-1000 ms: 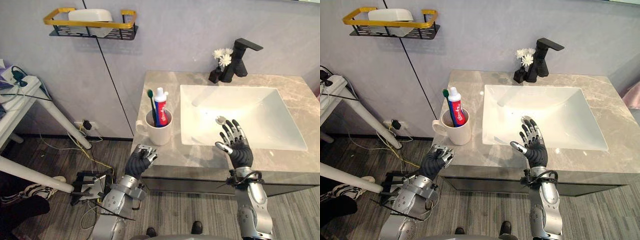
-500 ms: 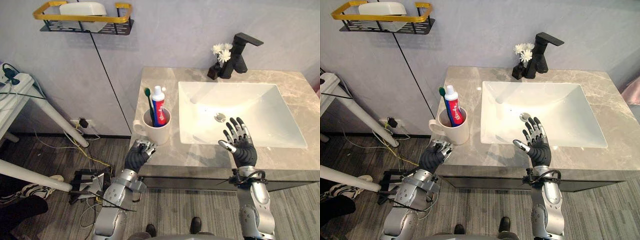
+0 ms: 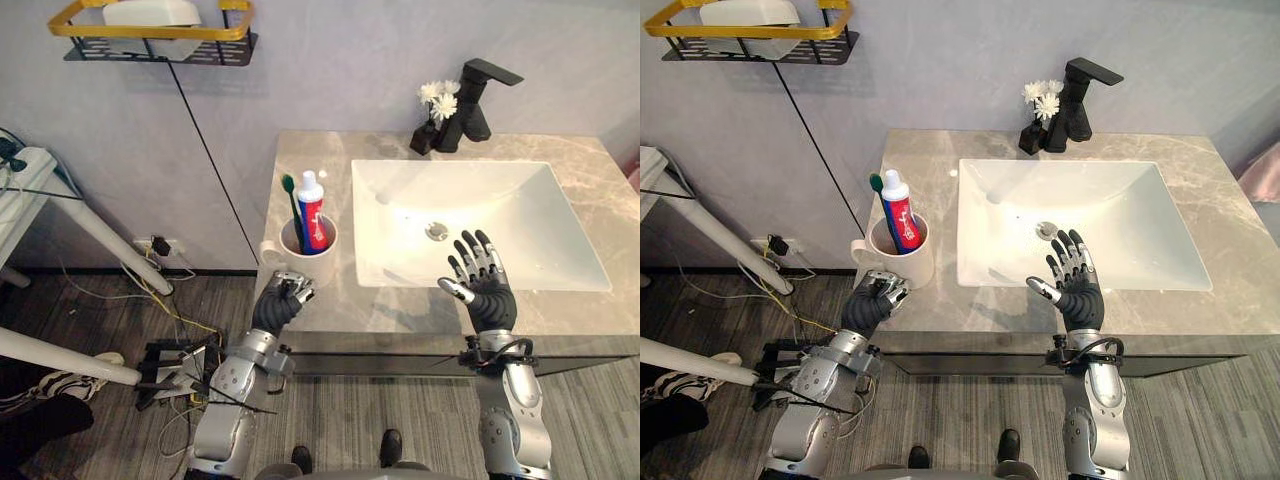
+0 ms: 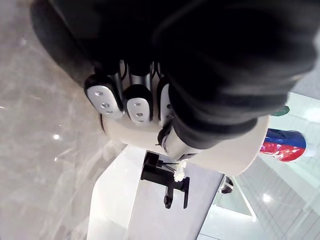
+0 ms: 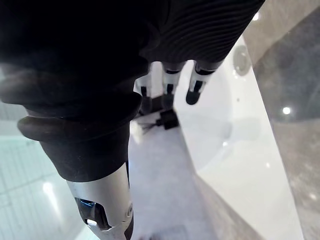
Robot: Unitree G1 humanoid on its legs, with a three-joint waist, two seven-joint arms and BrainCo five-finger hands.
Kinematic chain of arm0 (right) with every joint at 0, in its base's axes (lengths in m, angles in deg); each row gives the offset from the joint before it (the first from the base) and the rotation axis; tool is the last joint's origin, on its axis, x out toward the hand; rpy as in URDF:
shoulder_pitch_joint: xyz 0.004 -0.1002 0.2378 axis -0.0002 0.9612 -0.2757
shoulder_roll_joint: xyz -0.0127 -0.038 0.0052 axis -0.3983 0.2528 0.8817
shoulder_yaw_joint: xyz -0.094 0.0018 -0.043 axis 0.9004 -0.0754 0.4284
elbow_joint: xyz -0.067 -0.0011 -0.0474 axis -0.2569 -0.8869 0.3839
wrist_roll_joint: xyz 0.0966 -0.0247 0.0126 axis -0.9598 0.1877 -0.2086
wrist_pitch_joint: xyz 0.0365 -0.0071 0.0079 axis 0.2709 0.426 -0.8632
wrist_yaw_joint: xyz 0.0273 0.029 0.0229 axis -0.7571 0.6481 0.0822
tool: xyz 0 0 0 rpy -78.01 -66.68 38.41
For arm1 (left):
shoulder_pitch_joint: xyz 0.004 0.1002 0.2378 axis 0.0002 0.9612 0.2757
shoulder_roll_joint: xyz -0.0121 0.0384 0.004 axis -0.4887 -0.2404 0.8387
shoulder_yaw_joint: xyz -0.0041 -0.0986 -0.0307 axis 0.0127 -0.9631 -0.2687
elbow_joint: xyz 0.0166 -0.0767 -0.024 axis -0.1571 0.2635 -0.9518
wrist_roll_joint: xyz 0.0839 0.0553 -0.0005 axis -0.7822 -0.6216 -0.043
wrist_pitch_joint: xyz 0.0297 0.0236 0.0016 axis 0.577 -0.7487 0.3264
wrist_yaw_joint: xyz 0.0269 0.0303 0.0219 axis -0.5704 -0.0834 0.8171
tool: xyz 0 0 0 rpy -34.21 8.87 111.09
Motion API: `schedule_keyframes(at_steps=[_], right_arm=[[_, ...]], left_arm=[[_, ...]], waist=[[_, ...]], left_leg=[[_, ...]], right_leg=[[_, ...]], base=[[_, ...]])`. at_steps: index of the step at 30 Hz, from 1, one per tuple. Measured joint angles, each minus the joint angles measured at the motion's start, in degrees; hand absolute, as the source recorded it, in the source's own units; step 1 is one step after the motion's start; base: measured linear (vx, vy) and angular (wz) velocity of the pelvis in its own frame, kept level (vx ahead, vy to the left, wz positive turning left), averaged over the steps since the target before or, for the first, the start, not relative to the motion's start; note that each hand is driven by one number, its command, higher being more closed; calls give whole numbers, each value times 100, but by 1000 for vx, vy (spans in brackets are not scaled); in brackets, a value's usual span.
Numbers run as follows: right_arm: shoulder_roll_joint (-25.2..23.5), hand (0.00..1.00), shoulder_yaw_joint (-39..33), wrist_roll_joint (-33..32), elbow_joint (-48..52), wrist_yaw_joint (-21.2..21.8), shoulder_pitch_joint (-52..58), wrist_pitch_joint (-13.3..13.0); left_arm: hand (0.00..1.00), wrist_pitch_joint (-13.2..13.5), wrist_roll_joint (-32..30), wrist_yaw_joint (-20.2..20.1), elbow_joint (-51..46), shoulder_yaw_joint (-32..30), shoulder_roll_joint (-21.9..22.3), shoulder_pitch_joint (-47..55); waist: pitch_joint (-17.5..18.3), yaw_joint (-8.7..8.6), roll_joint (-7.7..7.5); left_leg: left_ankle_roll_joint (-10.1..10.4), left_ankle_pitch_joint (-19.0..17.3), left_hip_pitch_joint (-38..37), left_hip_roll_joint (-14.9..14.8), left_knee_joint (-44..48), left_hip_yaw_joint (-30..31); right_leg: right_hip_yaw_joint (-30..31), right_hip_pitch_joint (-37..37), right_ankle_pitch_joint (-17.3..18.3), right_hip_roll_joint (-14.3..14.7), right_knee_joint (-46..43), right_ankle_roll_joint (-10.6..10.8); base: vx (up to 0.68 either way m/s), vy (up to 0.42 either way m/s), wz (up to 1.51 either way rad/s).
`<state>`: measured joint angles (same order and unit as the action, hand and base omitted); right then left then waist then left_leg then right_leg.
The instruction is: Organize washtable
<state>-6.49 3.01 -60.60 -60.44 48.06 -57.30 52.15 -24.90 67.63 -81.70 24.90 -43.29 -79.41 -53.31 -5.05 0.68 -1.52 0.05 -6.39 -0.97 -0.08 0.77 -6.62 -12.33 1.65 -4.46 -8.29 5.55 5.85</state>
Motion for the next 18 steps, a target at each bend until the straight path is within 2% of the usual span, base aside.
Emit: schedule_keyframes(at_steps=[9, 18], right_arm=[[0, 0, 44, 0, 3, 0, -34, 21], [1, 0, 40, -1, 9, -74, -34, 46]], left_arm=[[100, -107, -282, 209, 1, -2, 49, -274], [100, -134, -278, 381, 173, -20, 102, -614]], waist=[[-25, -1, 7], [-128, -17, 41]], left_leg=[[3, -50, 11, 0, 24, -117], [-21, -133, 32, 2, 123, -153]], right_leg=[[116, 58, -7, 3, 0, 10], [163, 59, -8, 2, 0, 13]], base=[[-17, -19, -6], [-14, -15, -2]])
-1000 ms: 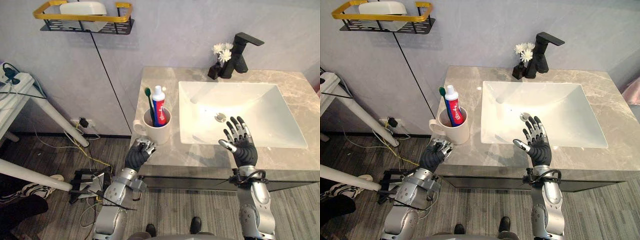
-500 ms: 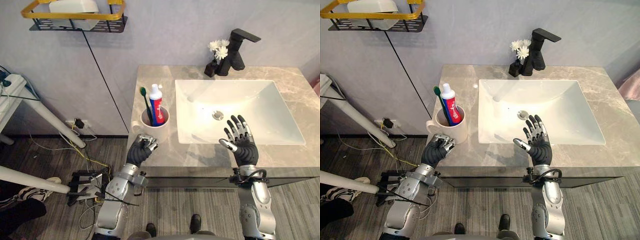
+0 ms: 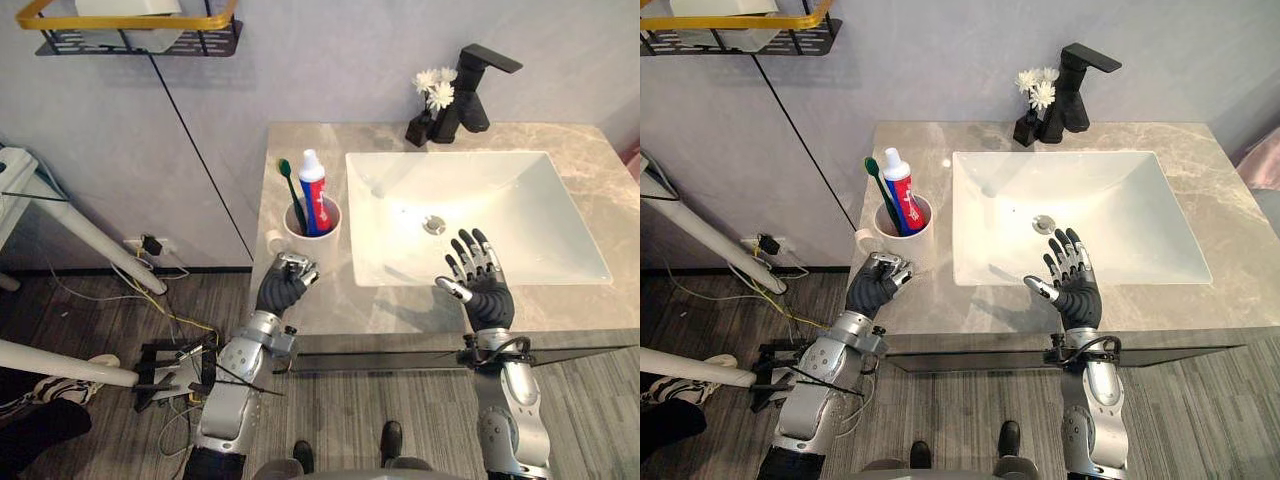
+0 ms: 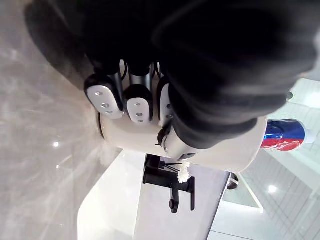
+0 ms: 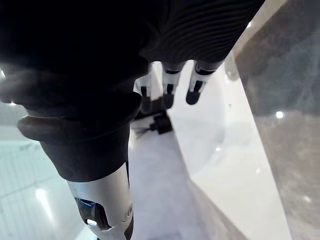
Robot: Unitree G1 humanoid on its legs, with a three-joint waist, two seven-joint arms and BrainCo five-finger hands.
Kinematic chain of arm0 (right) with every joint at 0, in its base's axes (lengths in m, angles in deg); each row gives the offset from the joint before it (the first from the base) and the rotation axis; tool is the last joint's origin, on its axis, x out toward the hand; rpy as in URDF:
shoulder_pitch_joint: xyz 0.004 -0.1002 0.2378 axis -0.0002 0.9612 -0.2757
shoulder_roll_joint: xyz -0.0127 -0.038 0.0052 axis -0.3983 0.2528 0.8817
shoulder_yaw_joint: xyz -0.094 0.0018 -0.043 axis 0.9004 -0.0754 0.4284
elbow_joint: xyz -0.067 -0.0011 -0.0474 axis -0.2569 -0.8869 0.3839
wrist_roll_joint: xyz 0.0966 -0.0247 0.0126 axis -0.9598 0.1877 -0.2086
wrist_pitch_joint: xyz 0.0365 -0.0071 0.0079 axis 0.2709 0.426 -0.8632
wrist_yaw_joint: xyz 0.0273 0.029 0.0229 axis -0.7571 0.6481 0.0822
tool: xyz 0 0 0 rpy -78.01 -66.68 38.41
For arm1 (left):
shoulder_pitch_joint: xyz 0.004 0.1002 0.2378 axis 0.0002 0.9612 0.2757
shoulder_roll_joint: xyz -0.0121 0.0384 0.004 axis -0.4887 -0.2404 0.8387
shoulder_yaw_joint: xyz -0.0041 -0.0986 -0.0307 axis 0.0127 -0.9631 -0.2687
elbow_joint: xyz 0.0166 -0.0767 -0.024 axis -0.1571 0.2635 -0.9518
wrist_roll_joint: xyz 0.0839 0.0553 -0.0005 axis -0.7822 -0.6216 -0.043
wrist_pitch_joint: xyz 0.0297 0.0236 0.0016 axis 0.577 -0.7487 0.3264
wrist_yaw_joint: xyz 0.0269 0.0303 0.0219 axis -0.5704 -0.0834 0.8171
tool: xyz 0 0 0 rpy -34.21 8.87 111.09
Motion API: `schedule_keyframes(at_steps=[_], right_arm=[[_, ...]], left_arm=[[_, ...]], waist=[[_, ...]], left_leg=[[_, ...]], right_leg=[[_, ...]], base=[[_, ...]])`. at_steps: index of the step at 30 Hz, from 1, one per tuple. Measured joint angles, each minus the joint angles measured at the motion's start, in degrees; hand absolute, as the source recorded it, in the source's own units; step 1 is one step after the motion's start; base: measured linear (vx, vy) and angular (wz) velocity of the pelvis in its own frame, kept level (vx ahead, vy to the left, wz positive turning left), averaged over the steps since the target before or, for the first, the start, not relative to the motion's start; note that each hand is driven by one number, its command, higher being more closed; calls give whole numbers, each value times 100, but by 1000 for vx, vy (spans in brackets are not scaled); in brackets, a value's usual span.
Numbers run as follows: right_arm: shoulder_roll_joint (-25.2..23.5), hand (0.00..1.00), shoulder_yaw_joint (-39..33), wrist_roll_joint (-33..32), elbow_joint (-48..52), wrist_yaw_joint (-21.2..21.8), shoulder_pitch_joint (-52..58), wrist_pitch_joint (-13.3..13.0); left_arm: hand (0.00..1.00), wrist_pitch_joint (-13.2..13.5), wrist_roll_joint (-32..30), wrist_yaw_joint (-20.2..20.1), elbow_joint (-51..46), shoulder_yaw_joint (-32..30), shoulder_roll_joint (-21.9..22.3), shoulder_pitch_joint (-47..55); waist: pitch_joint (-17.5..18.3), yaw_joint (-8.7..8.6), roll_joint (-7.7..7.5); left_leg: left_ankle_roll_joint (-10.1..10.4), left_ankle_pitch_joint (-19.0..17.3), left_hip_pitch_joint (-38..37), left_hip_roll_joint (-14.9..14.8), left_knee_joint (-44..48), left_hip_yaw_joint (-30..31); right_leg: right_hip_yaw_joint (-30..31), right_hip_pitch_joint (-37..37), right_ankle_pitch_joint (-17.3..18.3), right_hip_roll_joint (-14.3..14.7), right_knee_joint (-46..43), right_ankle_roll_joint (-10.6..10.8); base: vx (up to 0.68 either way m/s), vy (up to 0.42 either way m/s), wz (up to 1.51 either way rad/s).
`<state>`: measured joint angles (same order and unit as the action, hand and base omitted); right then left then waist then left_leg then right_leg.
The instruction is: Organize washtable
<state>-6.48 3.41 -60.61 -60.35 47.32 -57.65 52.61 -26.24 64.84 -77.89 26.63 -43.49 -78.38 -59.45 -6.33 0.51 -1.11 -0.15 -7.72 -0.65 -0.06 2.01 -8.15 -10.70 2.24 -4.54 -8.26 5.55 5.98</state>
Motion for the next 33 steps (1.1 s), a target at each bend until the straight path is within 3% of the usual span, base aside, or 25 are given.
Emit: schedule_keyframes(at_steps=[11, 20, 33], right_arm=[[-6, 0, 73, -2, 0, -24, -2, 9], [0, 0, 94, -5, 0, -151, 2, 16], [71, 0, 107, -16, 0, -246, 11, 26]], left_arm=[[100, -73, -5, 328, 427, -163, 57, -541], [100, -121, -99, 702, 902, -215, 72, -1155], [100, -237, -92, 887, 1660, -239, 106, -1924]], waist=[[-1, -24, 3], [0, -139, 5], [2, -253, 27]], left_leg=[[-1, 0, -1, 4, 2, -12], [-2, 0, 9, 6, 5, -146], [-4, 1, 11, 10, 26, -224]], right_leg=[[19, 7, -11, 0, 1, 12], [167, 97, -61, 5, 1, 8], [264, 134, -132, 8, 2, 9]], base=[[-32, -29, -1], [-39, -29, -8], [-45, -30, -4]])
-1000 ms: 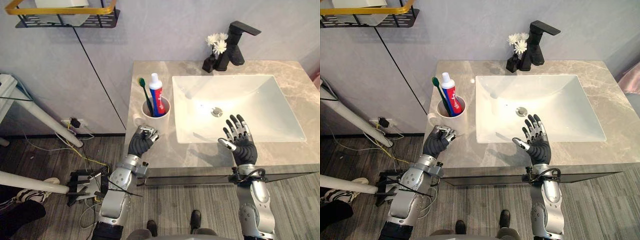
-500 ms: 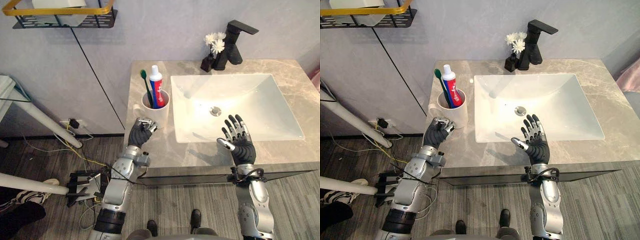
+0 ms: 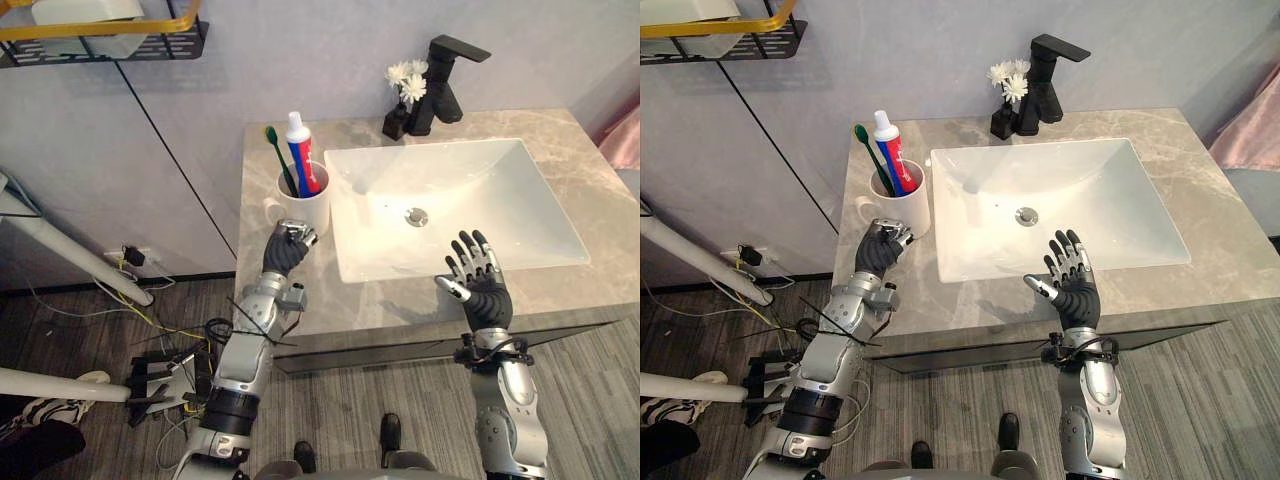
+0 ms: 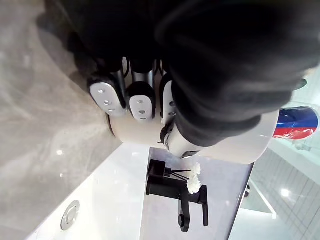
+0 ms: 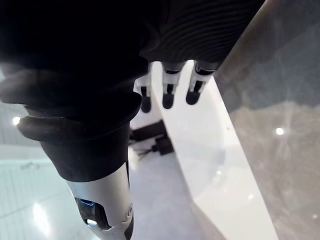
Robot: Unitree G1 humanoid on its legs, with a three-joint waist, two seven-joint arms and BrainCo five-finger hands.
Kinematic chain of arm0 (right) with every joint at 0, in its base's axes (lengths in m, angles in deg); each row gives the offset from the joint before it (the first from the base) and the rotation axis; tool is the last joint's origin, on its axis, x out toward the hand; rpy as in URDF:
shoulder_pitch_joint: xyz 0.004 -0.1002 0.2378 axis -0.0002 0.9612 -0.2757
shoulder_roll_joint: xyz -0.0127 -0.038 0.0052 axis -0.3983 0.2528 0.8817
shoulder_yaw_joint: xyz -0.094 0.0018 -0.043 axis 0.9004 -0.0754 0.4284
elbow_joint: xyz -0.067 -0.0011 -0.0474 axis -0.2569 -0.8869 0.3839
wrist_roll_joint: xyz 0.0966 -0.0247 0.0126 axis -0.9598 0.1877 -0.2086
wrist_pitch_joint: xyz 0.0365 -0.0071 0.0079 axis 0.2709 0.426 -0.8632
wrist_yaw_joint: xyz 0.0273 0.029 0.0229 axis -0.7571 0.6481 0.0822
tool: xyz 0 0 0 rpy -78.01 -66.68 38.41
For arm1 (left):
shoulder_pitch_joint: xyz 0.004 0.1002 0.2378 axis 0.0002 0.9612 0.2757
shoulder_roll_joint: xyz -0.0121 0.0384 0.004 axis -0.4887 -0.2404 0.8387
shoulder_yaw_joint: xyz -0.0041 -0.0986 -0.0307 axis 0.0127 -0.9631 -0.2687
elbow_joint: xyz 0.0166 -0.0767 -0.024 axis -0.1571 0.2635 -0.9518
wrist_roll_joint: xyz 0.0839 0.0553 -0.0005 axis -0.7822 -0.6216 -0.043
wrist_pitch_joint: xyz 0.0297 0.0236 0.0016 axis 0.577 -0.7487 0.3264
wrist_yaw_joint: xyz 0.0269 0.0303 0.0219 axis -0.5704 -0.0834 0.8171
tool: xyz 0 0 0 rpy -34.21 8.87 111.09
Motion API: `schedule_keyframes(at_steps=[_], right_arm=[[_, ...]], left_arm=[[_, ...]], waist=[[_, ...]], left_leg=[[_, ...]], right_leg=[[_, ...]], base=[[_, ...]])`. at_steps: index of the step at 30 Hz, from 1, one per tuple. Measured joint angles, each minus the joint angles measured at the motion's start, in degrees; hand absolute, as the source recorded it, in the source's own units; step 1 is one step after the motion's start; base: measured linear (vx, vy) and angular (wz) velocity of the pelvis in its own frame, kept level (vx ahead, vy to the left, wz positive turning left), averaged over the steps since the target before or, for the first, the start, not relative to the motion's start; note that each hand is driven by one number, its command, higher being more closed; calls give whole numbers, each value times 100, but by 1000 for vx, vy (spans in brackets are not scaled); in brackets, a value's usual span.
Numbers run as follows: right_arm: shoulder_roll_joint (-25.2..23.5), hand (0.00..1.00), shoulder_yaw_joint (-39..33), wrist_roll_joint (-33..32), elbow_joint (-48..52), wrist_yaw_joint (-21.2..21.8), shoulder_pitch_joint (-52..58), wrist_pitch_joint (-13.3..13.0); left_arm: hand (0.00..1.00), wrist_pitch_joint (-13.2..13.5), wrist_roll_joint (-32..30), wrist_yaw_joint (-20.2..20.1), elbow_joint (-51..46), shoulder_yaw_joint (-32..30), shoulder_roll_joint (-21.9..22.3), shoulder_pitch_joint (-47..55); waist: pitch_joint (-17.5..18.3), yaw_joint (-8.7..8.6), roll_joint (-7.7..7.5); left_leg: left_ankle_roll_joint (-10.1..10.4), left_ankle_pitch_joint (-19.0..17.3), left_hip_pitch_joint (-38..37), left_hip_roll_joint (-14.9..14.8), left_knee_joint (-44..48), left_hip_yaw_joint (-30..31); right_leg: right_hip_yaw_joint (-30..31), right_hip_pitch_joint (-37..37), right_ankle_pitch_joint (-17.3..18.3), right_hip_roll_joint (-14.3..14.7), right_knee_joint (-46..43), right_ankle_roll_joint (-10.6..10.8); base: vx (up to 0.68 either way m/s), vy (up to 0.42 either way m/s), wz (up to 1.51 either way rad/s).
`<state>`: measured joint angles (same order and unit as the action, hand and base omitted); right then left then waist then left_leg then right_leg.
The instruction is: Organize washtable
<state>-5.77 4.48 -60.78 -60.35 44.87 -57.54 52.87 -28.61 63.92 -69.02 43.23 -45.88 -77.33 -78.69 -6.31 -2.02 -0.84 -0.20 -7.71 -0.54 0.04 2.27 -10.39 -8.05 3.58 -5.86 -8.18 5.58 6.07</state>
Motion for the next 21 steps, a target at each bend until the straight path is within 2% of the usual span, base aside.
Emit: schedule_keyframes(at_steps=[14, 21], right_arm=[[139, 0, 8, -70, 179, -18, 96, 6], [295, 0, 16, -76, 240, -27, 178, 5]], left_arm=[[100, -38, 220, 378, 1119, -430, -159, -1089], [100, -19, 222, 538, 1551, -450, -270, -1442]], waist=[[15, -59, 103], [17, -177, 101]], left_leg=[[-4, 3, 93, 8, 10, -155], [-6, 4, 118, 11, 16, -154]], right_leg=[[178, 179, -73, 28, 0, -20], [217, 217, -94, 8, 5, -22]], base=[[-39, -29, -6], [-18, -17, -2]])
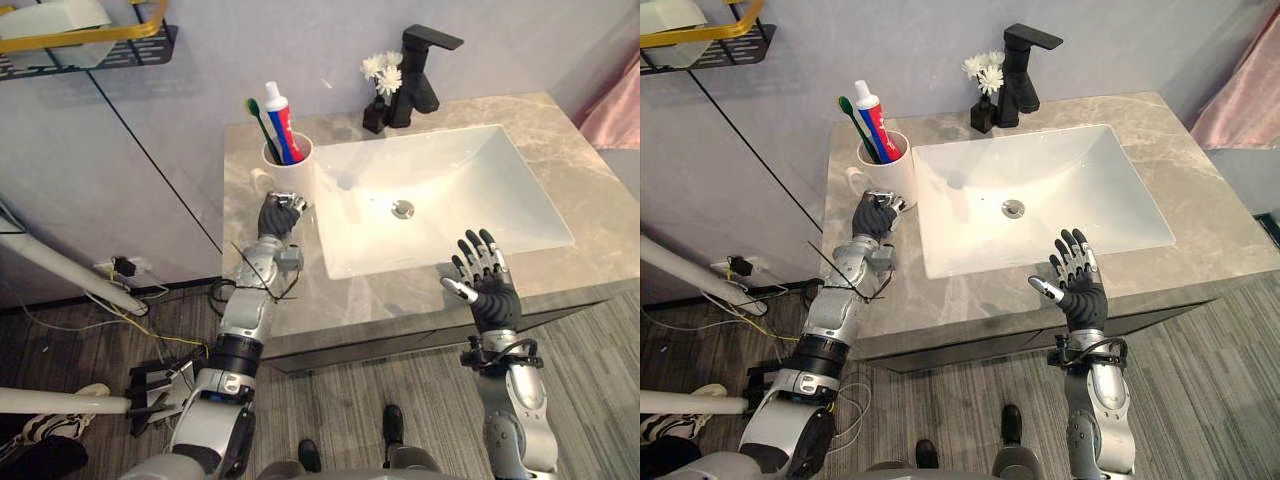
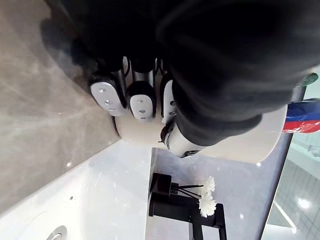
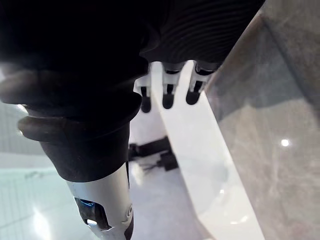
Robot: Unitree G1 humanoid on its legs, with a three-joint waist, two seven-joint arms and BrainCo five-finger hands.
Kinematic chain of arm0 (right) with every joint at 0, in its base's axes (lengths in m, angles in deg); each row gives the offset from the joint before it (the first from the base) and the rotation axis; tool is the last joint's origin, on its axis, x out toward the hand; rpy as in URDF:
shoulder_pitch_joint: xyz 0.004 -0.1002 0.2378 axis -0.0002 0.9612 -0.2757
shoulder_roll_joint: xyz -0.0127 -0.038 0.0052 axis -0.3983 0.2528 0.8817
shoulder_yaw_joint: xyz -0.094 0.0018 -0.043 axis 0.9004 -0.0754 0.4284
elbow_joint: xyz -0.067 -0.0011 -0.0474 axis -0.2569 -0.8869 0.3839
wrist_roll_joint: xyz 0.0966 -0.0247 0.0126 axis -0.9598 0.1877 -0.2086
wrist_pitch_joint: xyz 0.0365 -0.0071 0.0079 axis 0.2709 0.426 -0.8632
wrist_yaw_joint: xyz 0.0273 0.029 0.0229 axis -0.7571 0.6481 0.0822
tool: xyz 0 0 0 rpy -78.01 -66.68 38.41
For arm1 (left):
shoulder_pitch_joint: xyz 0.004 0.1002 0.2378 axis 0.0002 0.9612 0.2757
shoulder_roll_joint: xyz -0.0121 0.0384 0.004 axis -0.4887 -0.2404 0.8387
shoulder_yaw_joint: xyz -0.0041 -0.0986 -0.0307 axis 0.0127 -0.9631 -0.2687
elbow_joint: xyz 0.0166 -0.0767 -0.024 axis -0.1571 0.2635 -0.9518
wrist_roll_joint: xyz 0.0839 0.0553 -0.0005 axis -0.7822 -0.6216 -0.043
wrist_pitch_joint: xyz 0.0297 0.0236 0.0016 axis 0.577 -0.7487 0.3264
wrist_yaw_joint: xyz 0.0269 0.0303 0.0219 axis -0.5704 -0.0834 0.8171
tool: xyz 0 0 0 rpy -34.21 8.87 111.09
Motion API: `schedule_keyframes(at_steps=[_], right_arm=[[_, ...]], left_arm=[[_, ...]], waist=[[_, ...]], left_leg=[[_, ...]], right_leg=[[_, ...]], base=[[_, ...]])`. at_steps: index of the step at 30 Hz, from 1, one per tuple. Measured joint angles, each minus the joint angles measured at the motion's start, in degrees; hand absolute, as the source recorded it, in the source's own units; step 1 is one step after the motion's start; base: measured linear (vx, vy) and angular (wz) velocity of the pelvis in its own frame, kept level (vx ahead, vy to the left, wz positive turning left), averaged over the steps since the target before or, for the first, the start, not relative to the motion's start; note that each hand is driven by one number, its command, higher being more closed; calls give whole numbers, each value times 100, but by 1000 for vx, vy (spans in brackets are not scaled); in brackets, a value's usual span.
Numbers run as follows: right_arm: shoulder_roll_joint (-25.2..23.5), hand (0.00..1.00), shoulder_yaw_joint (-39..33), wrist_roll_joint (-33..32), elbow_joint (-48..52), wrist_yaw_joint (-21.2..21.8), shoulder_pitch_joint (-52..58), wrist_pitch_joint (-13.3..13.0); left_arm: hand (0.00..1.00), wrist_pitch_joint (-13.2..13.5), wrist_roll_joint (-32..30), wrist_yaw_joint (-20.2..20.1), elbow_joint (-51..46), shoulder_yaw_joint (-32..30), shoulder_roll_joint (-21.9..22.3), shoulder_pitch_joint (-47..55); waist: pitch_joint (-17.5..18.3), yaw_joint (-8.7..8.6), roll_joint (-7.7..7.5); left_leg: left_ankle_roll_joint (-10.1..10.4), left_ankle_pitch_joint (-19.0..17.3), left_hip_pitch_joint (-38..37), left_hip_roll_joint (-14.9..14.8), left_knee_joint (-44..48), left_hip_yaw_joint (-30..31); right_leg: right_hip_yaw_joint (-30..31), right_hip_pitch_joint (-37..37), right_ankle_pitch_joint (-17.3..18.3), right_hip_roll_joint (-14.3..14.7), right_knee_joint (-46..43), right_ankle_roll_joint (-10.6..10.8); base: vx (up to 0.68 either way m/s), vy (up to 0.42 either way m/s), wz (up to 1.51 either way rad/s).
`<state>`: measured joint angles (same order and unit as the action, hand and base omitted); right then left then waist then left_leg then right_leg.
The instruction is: Organize washtable
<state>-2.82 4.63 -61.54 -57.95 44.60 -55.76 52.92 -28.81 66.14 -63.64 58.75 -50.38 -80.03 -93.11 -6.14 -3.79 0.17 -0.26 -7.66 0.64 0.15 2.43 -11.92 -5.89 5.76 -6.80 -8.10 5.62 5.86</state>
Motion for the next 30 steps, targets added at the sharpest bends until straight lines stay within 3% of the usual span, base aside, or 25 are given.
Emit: schedule_keyframes(at_steps=[19, 30], right_arm=[[55, 0, 3, -42, -25, -66, 81, -1], [29, 0, 224, -31, -37, -114, -209, 8]], left_arm=[[100, 152, -10, 136, 333, -104, 51, -96], [100, 114, 1, -199, -560, 456, 230, 788]], waist=[[33, -33, -79], [74, -24, -119]], left_leg=[[-48, 38, -19, 3, 1, 115], [-66, 162, -88, 9, -57, 438]], right_leg=[[-54, -62, -40, -1, 0, 2], [-363, -271, -40, -23, 0, 0]], base=[[-30, -26, 2], [-25, -31, 15]])
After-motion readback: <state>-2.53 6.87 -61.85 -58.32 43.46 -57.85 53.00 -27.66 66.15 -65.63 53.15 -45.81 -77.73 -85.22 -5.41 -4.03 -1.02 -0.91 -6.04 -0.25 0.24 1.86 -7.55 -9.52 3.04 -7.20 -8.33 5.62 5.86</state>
